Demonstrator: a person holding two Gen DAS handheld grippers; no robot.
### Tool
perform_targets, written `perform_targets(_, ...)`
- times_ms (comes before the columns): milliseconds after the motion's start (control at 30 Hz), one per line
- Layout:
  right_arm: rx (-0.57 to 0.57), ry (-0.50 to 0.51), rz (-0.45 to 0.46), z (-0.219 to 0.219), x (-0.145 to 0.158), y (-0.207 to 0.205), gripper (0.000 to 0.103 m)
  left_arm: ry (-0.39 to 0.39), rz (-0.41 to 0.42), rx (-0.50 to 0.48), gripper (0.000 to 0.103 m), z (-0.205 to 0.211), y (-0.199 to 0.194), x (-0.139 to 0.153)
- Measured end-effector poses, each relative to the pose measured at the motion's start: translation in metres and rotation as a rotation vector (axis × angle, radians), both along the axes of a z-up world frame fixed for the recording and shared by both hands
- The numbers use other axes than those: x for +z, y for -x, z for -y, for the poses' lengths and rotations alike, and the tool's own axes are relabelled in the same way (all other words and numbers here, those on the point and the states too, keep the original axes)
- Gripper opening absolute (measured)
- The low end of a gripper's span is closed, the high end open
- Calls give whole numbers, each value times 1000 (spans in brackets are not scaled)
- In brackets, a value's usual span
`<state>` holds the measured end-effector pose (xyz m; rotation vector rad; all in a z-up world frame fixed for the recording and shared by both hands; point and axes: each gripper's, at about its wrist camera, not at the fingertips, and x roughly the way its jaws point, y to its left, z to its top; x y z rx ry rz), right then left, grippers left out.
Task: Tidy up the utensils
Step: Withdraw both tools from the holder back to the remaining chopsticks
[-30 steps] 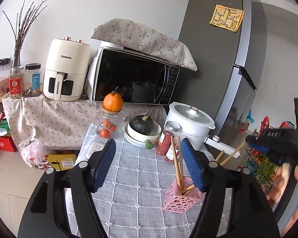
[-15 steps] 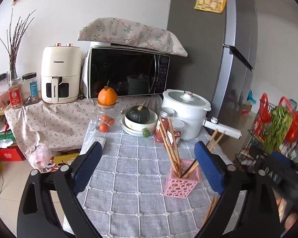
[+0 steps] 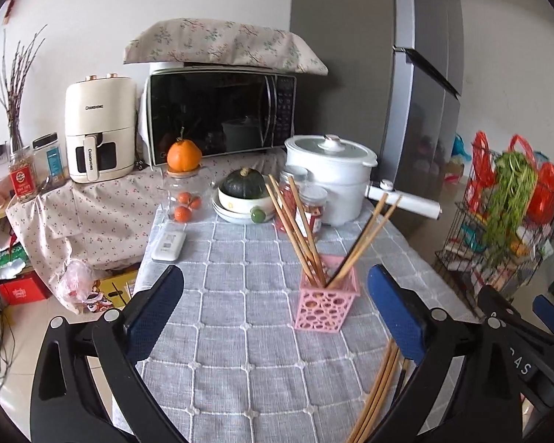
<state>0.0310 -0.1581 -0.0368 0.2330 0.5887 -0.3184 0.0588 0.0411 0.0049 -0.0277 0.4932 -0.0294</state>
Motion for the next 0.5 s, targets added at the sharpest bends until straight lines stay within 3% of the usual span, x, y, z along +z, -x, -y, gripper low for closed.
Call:
perform_targets(200,-9,-53,-65,19,-24,15,96,-53,-35,-34,96,18,-2,-13)
perform_targets(500,-32,-124,-194,53,-59,18,96,-156,-158,-110,96,60,-17,-55)
